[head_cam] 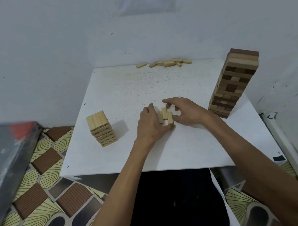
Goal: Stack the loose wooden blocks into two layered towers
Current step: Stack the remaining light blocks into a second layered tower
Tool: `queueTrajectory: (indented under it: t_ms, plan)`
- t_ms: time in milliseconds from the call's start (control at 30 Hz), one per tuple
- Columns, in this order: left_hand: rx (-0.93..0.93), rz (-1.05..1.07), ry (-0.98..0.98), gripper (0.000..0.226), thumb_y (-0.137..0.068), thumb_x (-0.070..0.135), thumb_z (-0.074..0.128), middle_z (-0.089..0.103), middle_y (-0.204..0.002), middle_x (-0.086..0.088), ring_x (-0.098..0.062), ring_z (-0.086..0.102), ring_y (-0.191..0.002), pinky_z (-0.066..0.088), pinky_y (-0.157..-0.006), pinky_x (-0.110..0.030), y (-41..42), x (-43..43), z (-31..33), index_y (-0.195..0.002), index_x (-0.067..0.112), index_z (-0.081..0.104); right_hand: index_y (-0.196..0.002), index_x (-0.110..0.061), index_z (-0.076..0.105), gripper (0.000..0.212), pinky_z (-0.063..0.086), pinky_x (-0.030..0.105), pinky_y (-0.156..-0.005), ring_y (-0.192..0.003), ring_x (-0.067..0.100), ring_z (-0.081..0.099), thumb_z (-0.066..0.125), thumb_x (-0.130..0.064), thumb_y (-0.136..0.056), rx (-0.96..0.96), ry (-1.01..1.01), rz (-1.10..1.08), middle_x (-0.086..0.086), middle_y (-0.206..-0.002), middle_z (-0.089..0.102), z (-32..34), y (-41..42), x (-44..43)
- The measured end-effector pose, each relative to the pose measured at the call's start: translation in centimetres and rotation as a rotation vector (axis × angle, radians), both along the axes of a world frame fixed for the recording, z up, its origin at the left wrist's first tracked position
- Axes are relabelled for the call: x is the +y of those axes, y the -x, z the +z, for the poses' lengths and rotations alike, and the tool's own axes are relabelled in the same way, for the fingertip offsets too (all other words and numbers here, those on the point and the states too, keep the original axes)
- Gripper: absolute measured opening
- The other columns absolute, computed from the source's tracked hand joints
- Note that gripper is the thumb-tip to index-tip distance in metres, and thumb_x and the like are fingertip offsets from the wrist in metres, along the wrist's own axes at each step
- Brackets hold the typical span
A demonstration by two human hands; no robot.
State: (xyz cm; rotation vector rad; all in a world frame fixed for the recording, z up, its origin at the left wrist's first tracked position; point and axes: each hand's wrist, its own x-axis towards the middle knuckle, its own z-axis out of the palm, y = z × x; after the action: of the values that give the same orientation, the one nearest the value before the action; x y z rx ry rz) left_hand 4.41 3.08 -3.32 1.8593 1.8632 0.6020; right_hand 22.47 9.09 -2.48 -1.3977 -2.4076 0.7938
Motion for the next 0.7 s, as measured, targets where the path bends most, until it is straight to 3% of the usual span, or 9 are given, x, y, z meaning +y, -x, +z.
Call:
queueTrajectory:
  t_ms: [167, 300, 367, 433, 500, 600, 700]
  plan:
    - [-0.046, 0.016, -0.054, 0.089, -0.080, 0.039, 0.080, 0.058, -0.129, -0.005, -0.029, 0.049, -0.123, 0.046, -0.096, -0.042, 0.0, 0.5, -0.5, -0.150, 0.008, 0.036, -0.148, -0.028, 0.047, 0.070, 0.050, 0.027, -0.083, -0.089, 0.011, 0.058, 0.080, -0.027, -0.087, 0.061, 0.029, -0.042, -0.015, -0.106, 0.065, 0.2, -0.3, 0.1]
    - [-0.053, -0.071, -0.072, 0.074, -0.081, 0.033, 0.079, 0.064, -0.128, 0.009, -0.023, 0.045, -0.120, 0.036, -0.090, -0.033, 1.4, 1.1, -0.6, -0.145, 0.020, 0.046, -0.147, -0.027, 0.047, 0.072, 0.045, 0.022, -0.079, -0.086, 0.008, 0.055, 0.082, -0.024, -0.084, 0.035, 0.059, -0.038, -0.013, -0.103, 0.063, 0.3, -0.7, 0.1]
    - [-0.018, -0.153, -0.065, 0.068, -0.082, 0.029, 0.077, 0.065, -0.130, 0.013, -0.023, 0.044, -0.121, 0.034, -0.095, -0.035, 1.9, 1.5, -0.3, -0.144, 0.024, 0.048, -0.147, -0.026, 0.048, 0.070, 0.041, 0.019, -0.074, -0.083, 0.005, 0.053, 0.081, -0.027, -0.084, -0.009, 0.072, -0.019, -0.011, -0.101, 0.061, 0.3, -0.5, 0.0]
    - [-0.029, -0.247, -0.010, 0.072, -0.084, 0.022, 0.075, 0.063, -0.134, 0.010, -0.023, 0.047, -0.122, 0.038, -0.102, -0.039, 2.3, 2.0, -0.1, -0.149, 0.023, 0.045, -0.142, -0.025, 0.052, 0.065, 0.040, 0.021, -0.072, -0.081, 0.004, 0.052, 0.081, -0.030, -0.084, -0.037, 0.078, -0.008, -0.011, -0.099, 0.060, 0.3, -0.3, -0.1]
    - [-0.083, -0.301, 0.032, 0.077, -0.084, 0.018, 0.076, 0.060, -0.139, 0.005, -0.023, 0.052, -0.121, 0.042, -0.101, -0.035, 2.6, 2.4, 0.1, -0.153, 0.018, 0.041, -0.133, -0.025, 0.059, 0.057, 0.043, 0.023, -0.073, -0.080, 0.004, 0.054, 0.081, -0.032, -0.082, -0.043, 0.076, -0.016, -0.011, -0.098, 0.060, 0.3, -0.2, -0.1]
    - [-0.072, -0.249, 0.033, 0.081, -0.083, 0.026, 0.078, 0.049, -0.142, -0.003, -0.023, 0.054, -0.121, 0.040, -0.093, -0.026, 2.5, 2.4, 0.4, -0.153, 0.014, 0.039, -0.123, -0.025, 0.063, 0.049, 0.044, 0.025, -0.074, -0.077, 0.006, 0.055, 0.084, -0.033, -0.080, -0.038, 0.106, -0.029, -0.010, -0.096, 0.064, 0.4, -0.4, 0.1]
    - [0.051, -0.165, 0.079, 0.073, -0.084, 0.039, 0.074, 0.049, -0.129, -0.005, -0.023, 0.055, -0.112, 0.044, -0.087, -0.030, 2.4, 2.2, 0.5, -0.145, 0.012, 0.043, -0.123, -0.025, 0.063, 0.049, 0.042, 0.022, -0.071, -0.076, 0.004, 0.055, 0.084, -0.032, -0.080, -0.040, 0.127, -0.023, -0.009, -0.093, 0.066, 0.5, -0.5, 0.2]
